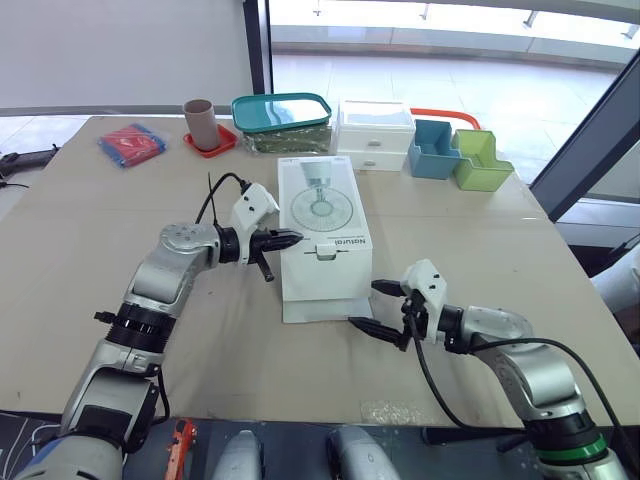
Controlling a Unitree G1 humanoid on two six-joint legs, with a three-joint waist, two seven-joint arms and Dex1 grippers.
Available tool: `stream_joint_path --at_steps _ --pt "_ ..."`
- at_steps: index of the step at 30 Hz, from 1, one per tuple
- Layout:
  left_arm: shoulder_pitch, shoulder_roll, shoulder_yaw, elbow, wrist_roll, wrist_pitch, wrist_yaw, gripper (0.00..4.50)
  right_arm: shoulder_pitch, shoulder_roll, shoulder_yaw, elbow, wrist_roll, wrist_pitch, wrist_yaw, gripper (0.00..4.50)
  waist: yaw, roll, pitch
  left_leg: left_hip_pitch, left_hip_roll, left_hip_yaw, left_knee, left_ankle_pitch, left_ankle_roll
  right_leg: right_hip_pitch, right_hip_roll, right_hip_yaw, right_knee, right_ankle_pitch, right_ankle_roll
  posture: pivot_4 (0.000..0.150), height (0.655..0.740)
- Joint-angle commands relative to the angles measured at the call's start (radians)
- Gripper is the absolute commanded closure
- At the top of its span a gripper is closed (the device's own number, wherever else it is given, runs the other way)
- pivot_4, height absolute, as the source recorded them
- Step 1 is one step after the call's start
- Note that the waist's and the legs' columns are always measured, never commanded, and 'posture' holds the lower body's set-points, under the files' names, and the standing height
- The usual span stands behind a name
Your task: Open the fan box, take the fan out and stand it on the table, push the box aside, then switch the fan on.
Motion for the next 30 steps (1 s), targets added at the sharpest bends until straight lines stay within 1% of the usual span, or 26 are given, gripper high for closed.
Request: stream_joint_path --at_steps 1,7,18,25,30 --pt "0.001 0.004 0.005 -0.012 0.001 0.005 -0.001 4.47 0.006 -0.005 -0.019 -0.069 0.049 0.01 0.019 0.0 0.0 0.0 0.0 0.0 0.0 0.0 0.0 0.0 0.0 0.0 0.0 0.0 0.0 0.0 0.0 0.15 0.74" --pt "0.014 0.009 0.009 -0.024 -0.001 0.006 0.001 4.47 0.013 -0.014 -0.045 -0.116 0.096 0.02 0.022 0.0 0.0 0.0 0.0 0.0 0.0 0.0 0.0 0.0 0.0 0.0 0.0 0.0 0.0 0.0 0.0 0.15 0.74" --pt "-0.01 0.043 0.047 0.028 -0.007 -0.047 -0.022 4.47 -0.03 -0.017 -0.082 -0.121 0.101 -0.011 -0.007 0.0 0.0 0.0 0.0 0.0 0.0 0.0 0.0 0.0 0.0 0.0 0.0 0.0 0.0 0.0 0.0 0.15 0.74" --pt "-0.02 0.043 0.052 0.05 -0.004 -0.065 -0.025 4.47 -0.054 -0.012 -0.089 -0.153 0.152 0.035 -0.014 0.0 0.0 0.0 0.0 -0.001 0.0 0.0 0.0 0.0 0.0 0.0 0.0 0.0 0.0 0.0 0.0 0.15 0.74" --pt "-0.024 0.041 0.055 0.055 -0.006 -0.073 -0.024 4.47 -0.064 -0.026 -0.083 -0.172 0.159 0.044 -0.009 0.0 0.0 0.0 0.0 -0.001 0.0 0.0 0.0 0.0 0.0 -0.001 0.0 0.0 0.0 0.0 0.0 0.15 0.74"
